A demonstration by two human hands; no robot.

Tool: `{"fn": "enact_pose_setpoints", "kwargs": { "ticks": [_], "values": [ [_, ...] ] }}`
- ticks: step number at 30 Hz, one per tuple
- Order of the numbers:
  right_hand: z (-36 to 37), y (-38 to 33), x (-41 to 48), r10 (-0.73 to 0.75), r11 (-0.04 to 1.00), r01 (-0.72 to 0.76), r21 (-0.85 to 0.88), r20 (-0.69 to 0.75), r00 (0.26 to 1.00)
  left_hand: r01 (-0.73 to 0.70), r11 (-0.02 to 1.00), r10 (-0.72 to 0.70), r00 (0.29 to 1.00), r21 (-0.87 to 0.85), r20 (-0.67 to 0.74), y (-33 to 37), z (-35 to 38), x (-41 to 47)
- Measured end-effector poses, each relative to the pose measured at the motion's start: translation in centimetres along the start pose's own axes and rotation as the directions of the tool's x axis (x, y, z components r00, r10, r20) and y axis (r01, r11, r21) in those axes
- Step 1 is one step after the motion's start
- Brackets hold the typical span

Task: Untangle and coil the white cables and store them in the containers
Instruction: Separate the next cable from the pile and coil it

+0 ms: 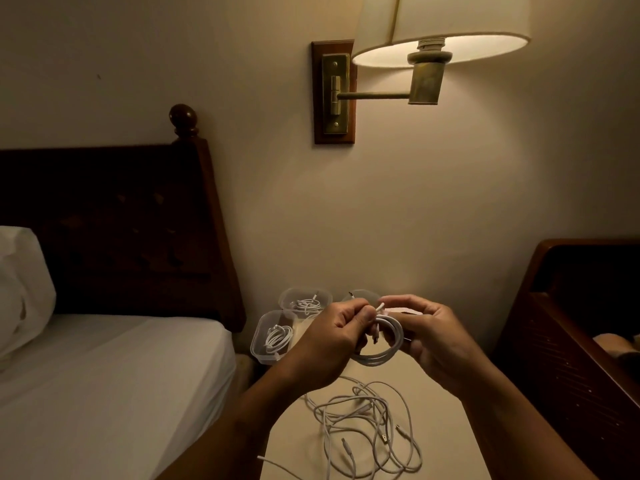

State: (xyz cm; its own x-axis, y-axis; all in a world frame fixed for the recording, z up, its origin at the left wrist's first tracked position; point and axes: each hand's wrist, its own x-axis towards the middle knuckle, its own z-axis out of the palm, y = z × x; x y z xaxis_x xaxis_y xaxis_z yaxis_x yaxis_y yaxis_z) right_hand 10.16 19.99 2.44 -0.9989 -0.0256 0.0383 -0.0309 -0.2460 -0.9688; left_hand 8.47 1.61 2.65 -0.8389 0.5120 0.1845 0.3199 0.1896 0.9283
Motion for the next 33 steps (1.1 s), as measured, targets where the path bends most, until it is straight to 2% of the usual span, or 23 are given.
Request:
{"fn": "enact_pose_setpoints", "kwargs": {
  "ticks": [6,10,13,15,18,21,24,28,31,33],
  "values": [
    [-0.3,0.0,0.0,0.065,0.996,-0.062,-0.056,0.059,0.996,0.02,0.999,-0.019,1.0,0.044,-0.021,-0.2,0.1,0.0],
    [-0.4,0.0,-0.3,0.077,0.996,-0.083,0.037,0.149,0.986,0.043,0.999,-0.042,0.996,0.014,-0.076,-0.4,-0.1,0.3],
    [-0.3,0.0,-1.1,0.011,0.996,0.011,-0.086,0.255,0.967,0.044,0.999,-0.047,0.994,-0.029,-0.099,-0.6,-0.1,0.5],
    [0.2,0.0,-1.7,0.014,0.97,0.044,-0.24,0.234,0.972,0.043,0.999,-0.046,0.993,-0.028,-0.108,-0.7,0.1,0.5],
    [1.0,0.9,-2.0,-0.112,0.848,0.136,-0.512,0.078,0.991,0.047,0.997,-0.052,0.995,-0.056,-0.086,-0.8,0.4,0.5],
    [1.3,1.8,-2.0,-0.294,0.764,0.245,-0.597,0.017,0.956,0.048,0.996,-0.053,0.996,-0.07,-0.072,-0.8,0.5,0.6],
    [1.0,2.2,-2.1,-0.444,0.644,0.344,-0.684,0.032,0.895,0.052,0.996,-0.057,0.996,-0.075,-0.062,-0.7,0.3,0.7],
    [0.9,2.5,-2.2,-0.644,0.454,0.491,-0.743,0.107,0.757,0.074,0.996,-0.077,0.996,-0.046,-0.051,-0.8,0.1,0.7],
    [0.4,3.0,-1.8,-0.79,0.172,0.521,-0.836,0.199,0.58,0.096,0.994,-0.098,0.995,-0.048,-0.035,-0.8,0.1,0.8],
    [0.3,3.4,-1.6,-0.827,0.056,0.483,-0.874,0.231,0.513,0.106,0.993,-0.107,0.994,-0.047,-0.033,-0.6,0.0,0.8]
  ]
}}
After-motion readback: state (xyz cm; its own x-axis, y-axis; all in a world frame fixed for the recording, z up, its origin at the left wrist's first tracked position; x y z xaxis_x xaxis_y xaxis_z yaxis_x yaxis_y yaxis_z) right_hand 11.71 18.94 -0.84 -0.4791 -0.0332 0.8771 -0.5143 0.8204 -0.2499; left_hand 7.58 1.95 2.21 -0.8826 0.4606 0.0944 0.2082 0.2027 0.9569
